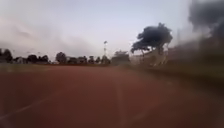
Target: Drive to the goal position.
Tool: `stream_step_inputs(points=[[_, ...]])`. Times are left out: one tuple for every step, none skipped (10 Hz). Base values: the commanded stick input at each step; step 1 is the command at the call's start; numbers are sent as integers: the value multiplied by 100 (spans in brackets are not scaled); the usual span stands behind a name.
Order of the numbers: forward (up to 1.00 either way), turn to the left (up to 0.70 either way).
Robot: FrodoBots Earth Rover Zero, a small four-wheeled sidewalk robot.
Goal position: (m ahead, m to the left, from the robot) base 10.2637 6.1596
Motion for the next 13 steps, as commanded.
stream_step_inputs(points=[[70,0],[70,0],[70,0],[70,0],[70,-1],[70,-3],[70,-3],[70,-3],[70,-3],[70,-4],[70,-5],[70,-15],[70,-24]])
